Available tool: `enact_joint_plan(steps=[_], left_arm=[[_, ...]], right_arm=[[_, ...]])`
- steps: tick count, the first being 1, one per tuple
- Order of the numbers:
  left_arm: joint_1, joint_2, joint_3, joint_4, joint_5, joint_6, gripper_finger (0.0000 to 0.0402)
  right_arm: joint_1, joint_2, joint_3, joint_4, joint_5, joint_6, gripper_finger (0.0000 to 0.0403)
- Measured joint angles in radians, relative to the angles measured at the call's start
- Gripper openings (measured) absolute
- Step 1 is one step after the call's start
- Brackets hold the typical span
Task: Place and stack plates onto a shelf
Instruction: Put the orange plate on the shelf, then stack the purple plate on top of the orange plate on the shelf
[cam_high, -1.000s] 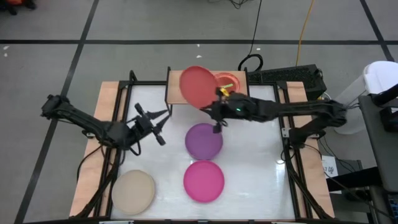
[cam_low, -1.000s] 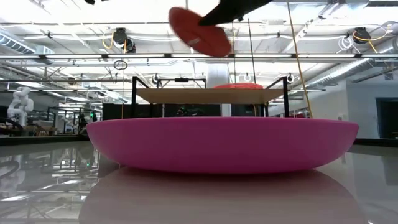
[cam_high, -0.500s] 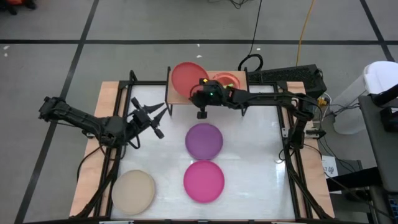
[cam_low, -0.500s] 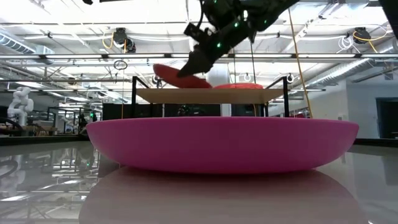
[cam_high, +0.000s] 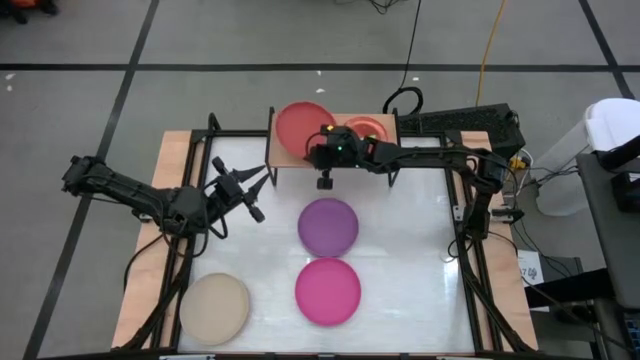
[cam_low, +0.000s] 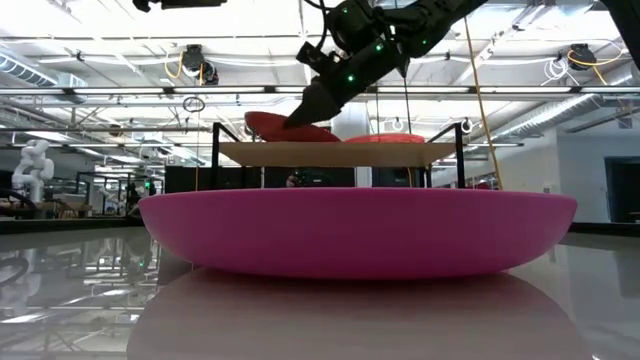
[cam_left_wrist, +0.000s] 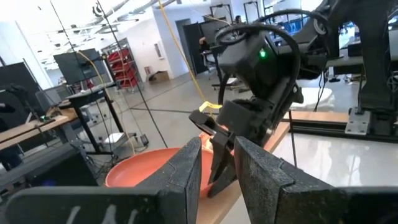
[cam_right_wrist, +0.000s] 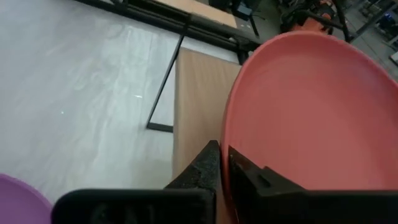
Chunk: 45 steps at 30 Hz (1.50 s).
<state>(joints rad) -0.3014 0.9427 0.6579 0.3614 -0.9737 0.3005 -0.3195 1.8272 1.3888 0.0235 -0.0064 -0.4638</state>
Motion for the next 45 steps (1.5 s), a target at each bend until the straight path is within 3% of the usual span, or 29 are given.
enact_joint_plan(steps=[18,21,26,32,38,45], left_arm=[[0.000,0.000,0.000,-0.031,0.000,-0.027,0.0101],[-0.002,0.000,0.000,-0.034,0.010,-0.029,0.0101],[-0.010,0.006,0.000,-0.159,0.159,-0.104,0.0101],[-0.038,0.142,0.000,-0.285,0.257,-0.234,0.0101],[-0.067,0.310,0.000,-0.271,0.306,-0.235,0.0101],[-0.055,0.455,0.001,-0.205,0.421,-0.232,0.0101]], right_arm=[[0.011,-0.047,-0.002,-0.017,-0.021,0.025,0.0113],[0.030,-0.119,-0.002,-0.060,-0.021,0.025,0.0122],[0.083,-0.273,-0.002,-0.156,0.011,-0.002,0.0124],[0.166,-0.476,-0.008,-0.398,0.058,0.030,0.0119],[0.269,-0.673,-0.180,-0.385,0.057,0.114,0.0119],[0.380,-0.893,-0.524,-0.069,0.059,0.189,0.0118]])
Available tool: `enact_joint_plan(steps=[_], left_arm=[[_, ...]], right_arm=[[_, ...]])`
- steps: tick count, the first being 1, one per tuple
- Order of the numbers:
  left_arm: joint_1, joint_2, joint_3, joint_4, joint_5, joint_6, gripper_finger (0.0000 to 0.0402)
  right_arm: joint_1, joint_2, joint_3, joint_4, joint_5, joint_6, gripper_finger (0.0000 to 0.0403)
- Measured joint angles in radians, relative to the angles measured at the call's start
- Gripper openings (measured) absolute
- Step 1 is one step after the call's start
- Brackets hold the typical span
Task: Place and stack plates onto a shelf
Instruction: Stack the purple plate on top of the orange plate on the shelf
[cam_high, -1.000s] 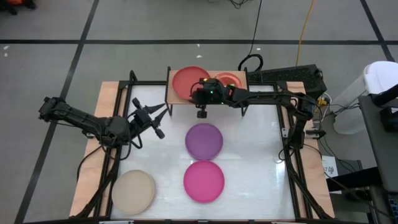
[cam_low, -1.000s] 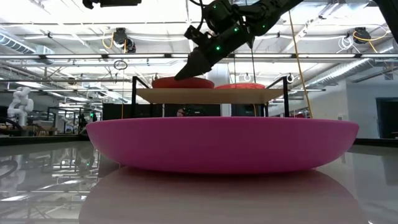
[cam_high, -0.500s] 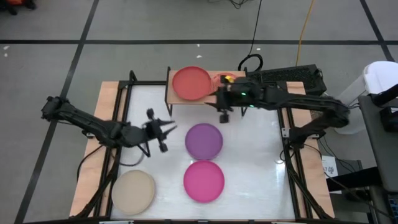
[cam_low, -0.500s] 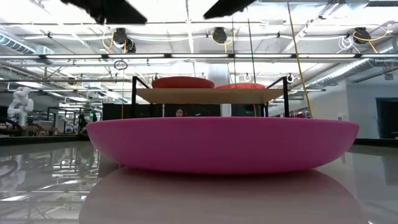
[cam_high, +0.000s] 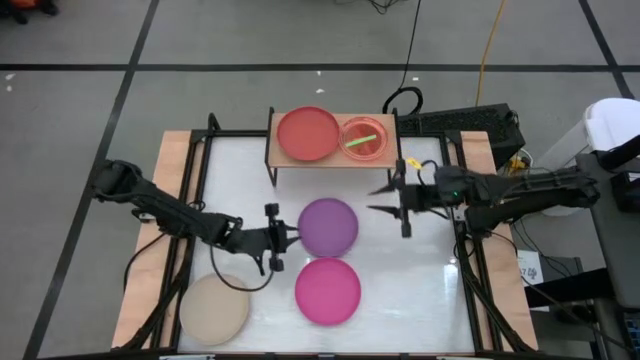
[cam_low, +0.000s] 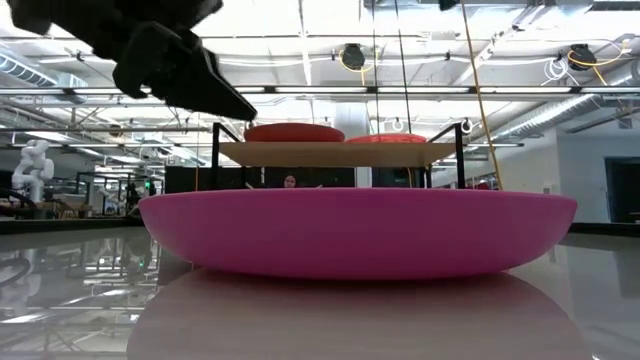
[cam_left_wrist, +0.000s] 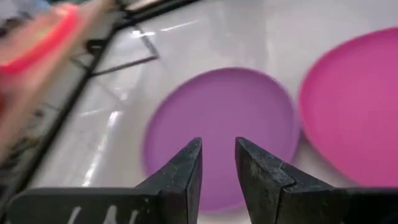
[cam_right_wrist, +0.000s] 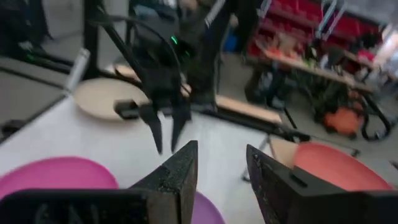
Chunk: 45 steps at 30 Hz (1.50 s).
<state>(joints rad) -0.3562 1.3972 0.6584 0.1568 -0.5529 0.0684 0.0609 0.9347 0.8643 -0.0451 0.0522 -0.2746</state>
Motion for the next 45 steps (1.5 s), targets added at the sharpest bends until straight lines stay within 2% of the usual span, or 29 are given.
enact_joint_plan(steps=[5,10,15,25,33,36,41,45], left_arm=[[0.016,0.084,0.045,-0.050,0.104,0.036,0.0101],[0.016,0.152,0.109,-0.160,0.153,0.112,0.0101],[0.016,0.227,0.163,-0.211,0.205,0.151,0.0101],[0.054,0.358,0.201,-0.234,0.204,0.245,0.0102],[0.101,0.386,0.201,-0.217,0.173,0.215,0.0100],[0.105,0.386,0.201,-0.208,0.165,0.228,0.0080],[0.092,0.386,0.234,-0.188,0.155,0.260,0.0015],[0.074,0.386,0.344,-0.266,0.133,0.312,0.0012]], right_arm=[[0.053,-0.094,-0.185,0.237,0.002,-0.004,0.0118],[0.059,-0.134,-0.274,0.312,0.004,0.000,0.0118],[0.059,-0.142,-0.302,0.317,0.004,0.016,0.0118],[0.059,-0.138,-0.303,0.306,0.004,0.050,0.0118],[0.059,-0.138,-0.303,0.295,0.004,0.052,0.0118],[0.059,-0.138,-0.303,0.294,0.004,0.054,0.0118],[0.059,-0.138,-0.303,0.287,0.004,0.053,0.0118],[0.059,-0.140,-0.303,0.287,0.004,0.046,0.0118]])
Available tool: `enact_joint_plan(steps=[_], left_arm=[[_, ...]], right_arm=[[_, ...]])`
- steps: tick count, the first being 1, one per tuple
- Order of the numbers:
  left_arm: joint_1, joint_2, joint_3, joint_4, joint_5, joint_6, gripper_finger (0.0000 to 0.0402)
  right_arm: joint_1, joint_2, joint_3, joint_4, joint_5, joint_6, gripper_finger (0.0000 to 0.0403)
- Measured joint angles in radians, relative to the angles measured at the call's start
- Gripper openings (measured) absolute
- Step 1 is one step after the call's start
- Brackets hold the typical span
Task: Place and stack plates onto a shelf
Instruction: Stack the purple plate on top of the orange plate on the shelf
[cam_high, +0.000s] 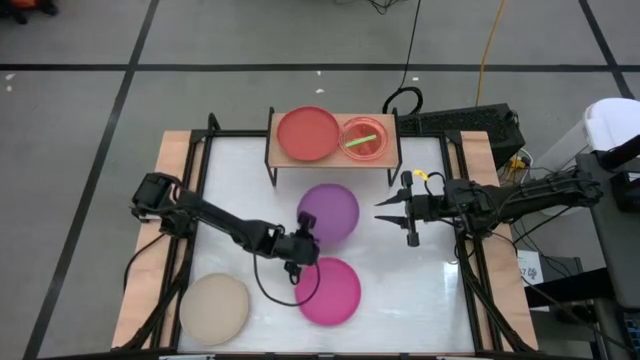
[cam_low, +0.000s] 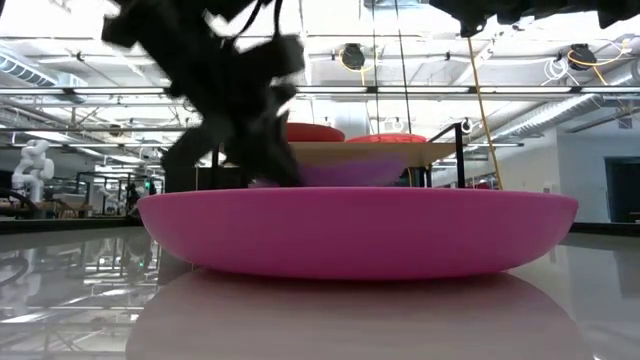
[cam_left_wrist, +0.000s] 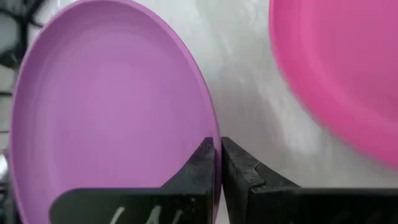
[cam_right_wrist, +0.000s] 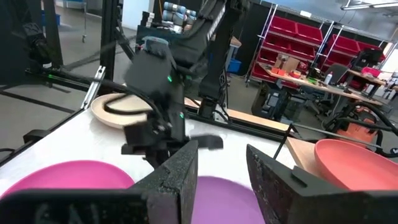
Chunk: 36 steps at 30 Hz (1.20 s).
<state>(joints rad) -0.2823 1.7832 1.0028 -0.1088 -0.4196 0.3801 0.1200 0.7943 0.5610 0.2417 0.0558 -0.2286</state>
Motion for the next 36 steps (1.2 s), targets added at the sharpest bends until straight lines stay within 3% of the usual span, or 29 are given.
enact_joint_plan(steps=[8,15,22,27,31,36], left_arm=[[-0.016,-0.001,0.363,-0.487,-0.276,0.146,0.0011],[0.167,-0.002,0.535,-0.690,-0.292,0.258,0.0011],[0.404,-0.054,0.561,-0.724,-0.165,0.280,0.0020],[0.522,-0.120,0.563,-0.689,0.069,0.166,0.0020],[0.565,-0.128,0.563,-0.678,0.222,0.107,0.0022],[0.567,-0.128,0.563,-0.680,0.236,0.083,0.0037]], right_arm=[[0.000,-0.017,0.000,0.000,0.000,0.000,0.0118],[0.000,-0.030,0.000,-0.021,-0.004,0.000,0.0118],[0.000,-0.059,0.000,-0.070,-0.005,0.007,0.0118],[0.000,-0.074,0.000,-0.078,-0.005,0.003,0.0118],[0.000,-0.079,0.000,-0.084,-0.005,0.000,0.0118],[0.000,-0.082,0.000,-0.089,-0.004,0.007,0.0118]])
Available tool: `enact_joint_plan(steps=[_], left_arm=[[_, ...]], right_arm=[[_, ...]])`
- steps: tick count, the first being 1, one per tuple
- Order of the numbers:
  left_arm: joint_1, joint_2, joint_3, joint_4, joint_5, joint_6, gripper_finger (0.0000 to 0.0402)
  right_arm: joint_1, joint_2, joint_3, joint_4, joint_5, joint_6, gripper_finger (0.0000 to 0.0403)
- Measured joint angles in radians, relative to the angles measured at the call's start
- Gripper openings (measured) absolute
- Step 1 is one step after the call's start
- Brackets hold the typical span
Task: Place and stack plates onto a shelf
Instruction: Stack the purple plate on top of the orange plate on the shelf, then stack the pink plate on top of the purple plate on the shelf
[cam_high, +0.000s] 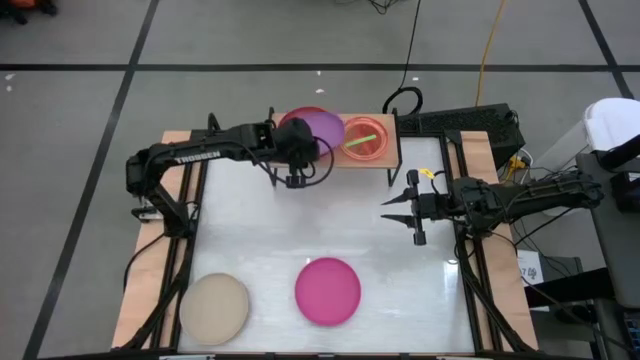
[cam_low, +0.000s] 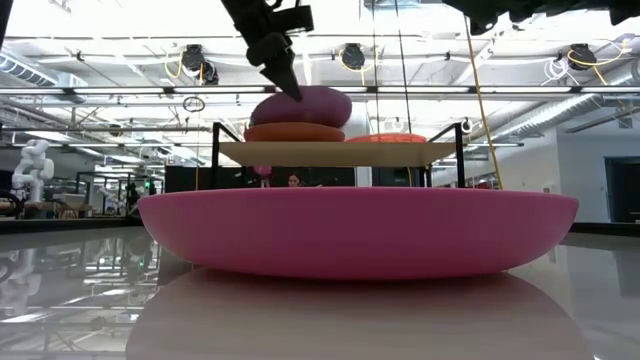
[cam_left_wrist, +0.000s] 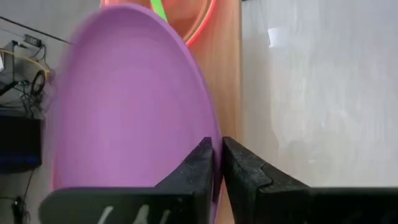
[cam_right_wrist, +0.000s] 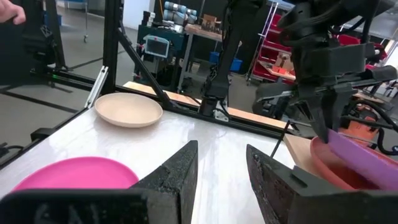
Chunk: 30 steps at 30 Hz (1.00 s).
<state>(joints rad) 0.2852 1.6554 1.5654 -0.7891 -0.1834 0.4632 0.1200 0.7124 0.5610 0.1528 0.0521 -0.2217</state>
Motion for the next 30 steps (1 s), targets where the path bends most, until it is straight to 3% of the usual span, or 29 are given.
enact_joint_plan(steps=[9,18,23,30], left_arm=[[0.000,-0.002,0.000,0.002,-0.091,-0.038,0.0099],[-0.054,-0.104,0.000,-0.051,-0.098,-0.103,0.0115],[-0.117,-0.216,0.000,-0.176,-0.042,-0.263,0.0115],[-0.239,-0.309,0.000,-0.491,-0.025,-0.578,0.0115]], right_arm=[[0.000,0.000,0.000,0.001,0.000,0.021,0.0118],[0.000,0.000,0.000,-0.011,0.000,0.023,0.0118],[0.000,0.000,0.000,-0.020,0.000,0.030,0.0118],[0.000,0.006,0.000,-0.027,-0.002,0.079,0.0118]])
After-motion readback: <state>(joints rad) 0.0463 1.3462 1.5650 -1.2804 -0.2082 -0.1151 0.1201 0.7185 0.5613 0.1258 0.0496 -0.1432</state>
